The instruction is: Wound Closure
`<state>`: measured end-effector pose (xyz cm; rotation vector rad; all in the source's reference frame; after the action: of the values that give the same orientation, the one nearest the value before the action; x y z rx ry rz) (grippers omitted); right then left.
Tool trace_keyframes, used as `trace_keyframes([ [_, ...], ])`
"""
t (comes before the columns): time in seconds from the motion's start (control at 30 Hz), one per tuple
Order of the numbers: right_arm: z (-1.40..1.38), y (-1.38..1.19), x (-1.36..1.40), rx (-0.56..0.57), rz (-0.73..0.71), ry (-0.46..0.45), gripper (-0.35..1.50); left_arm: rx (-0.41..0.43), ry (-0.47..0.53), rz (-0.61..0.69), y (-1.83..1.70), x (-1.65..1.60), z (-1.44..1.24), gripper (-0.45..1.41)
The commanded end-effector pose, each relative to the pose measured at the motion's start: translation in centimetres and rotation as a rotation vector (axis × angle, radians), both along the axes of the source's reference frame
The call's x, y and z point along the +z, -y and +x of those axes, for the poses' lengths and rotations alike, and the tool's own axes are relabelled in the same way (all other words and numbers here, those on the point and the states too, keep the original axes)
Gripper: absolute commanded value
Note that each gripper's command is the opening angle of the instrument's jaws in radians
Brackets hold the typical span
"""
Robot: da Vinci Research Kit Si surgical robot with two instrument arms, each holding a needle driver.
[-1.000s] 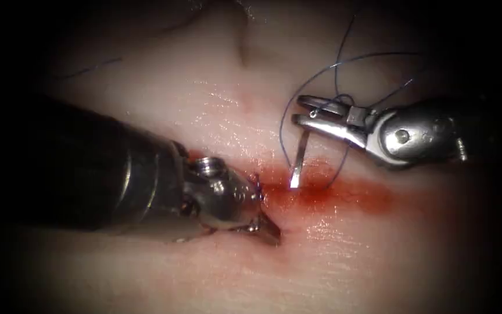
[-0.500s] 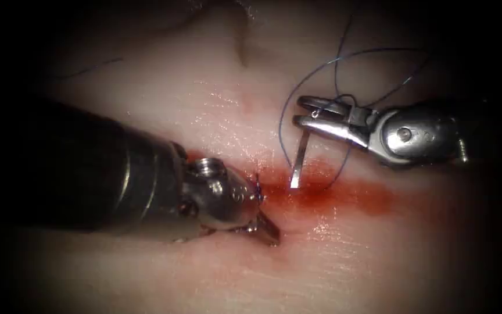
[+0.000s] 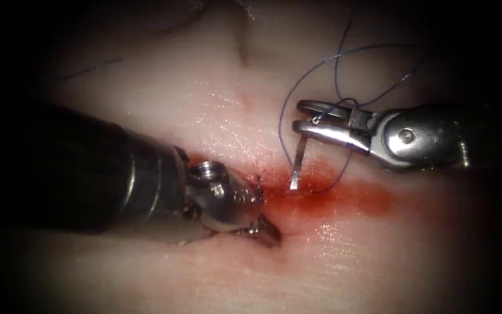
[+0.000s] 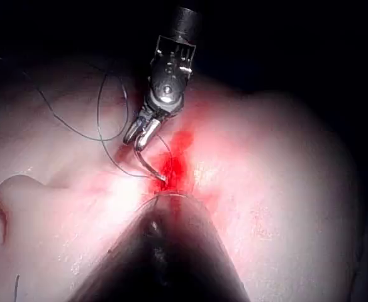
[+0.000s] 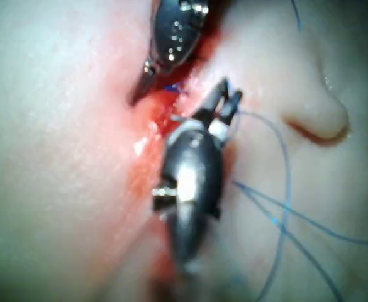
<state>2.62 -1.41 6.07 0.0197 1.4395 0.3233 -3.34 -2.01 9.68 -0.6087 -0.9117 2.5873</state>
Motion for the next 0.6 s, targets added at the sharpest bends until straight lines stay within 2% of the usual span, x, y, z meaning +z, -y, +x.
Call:
trace_keyframes([
  [0.03,0.06,0.07,0.04,-0.001,0.011,-0.004,-0.35,0.004,0.001,0.004,0.07,0.07,-0.05,-0.22],
  [0.37,0.04,0.03,0.0,0.013,0.062,-0.01,-0.35,-0.002,-0.006,0.007,0.06,0.15,0.0,-0.22],
  [0.6,0.04,0.0,-0.02,0.039,0.149,-0.03,-0.35,-0.001,-0.005,0.007,0.05,0.15,0.01,-0.22],
])
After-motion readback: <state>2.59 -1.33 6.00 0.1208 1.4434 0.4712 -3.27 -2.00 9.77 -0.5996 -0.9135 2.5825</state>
